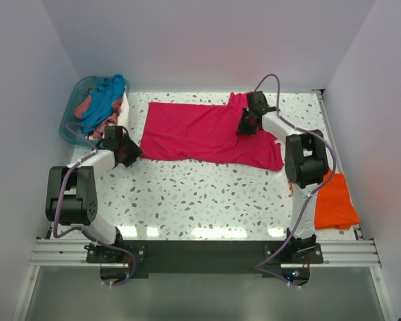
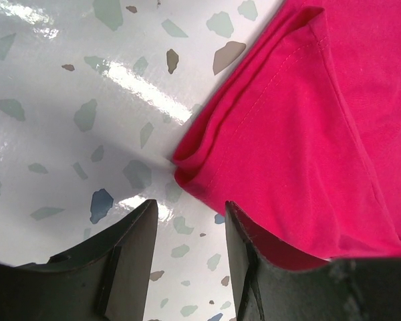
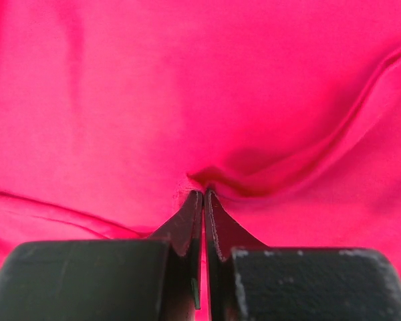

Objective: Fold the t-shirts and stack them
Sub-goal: Fold the tshirt

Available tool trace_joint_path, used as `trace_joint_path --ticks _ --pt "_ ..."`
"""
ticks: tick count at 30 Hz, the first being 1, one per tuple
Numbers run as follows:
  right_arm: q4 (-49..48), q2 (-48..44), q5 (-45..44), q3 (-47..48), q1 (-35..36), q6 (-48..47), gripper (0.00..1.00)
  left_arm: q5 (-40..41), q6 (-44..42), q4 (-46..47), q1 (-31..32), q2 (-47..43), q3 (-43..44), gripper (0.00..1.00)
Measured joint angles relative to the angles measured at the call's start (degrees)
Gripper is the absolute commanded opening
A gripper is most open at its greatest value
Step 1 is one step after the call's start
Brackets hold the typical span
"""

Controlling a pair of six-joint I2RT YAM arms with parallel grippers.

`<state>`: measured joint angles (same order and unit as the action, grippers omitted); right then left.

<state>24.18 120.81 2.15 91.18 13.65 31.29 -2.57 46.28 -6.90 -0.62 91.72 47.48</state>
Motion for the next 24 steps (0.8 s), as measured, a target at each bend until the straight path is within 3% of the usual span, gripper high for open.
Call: trace_joint_path --ticks 6,7,8,10,11,15,20,24 --pt "1.84 2.89 -2.75 5.6 4.2 -3.56 0.0 0.0 0.0 0.0 0.0 0.11 -0.04 0.51" --pt "2.12 3.43 -3.1 6.34 4.83 -4.09 0.04 0.02 -0.02 0.0 0.0 0.11 -0.04 0.52" --pt "2.27 3.78 -3.45 6.71 5.33 -4.5 0.16 0.02 -0.02 -0.02 0.0 0.11 -0.04 0.53" --pt "3.04 4.07 -4.22 6.75 6.05 -5.25 0.31 0.07 -0.07 -0.02 0.0 0.11 -0.07 0.56" --pt "3.56 4.07 -4.5 6.75 6.19 -5.55 0.44 0.09 -0.22 -0.04 0.0 0.11 -0.11 0.57" --pt "5.03 3.87 -6.6 6.71 5.88 -6.69 0.61 0.79 -0.37 -0.5 0.0 -0.33 -0.46 0.58" --pt "7.54 -1.77 -8.31 3.04 4.5 -6.38 0.61 1.27 -0.39 -1.14 0.0 -2.73 -1.49 0.57" --pt "7.96 -13.97 -8.2 -6.4 1.4 -4.63 0.61 1.29 -0.35 -0.46 0.0 -2.58 -1.49 0.54"
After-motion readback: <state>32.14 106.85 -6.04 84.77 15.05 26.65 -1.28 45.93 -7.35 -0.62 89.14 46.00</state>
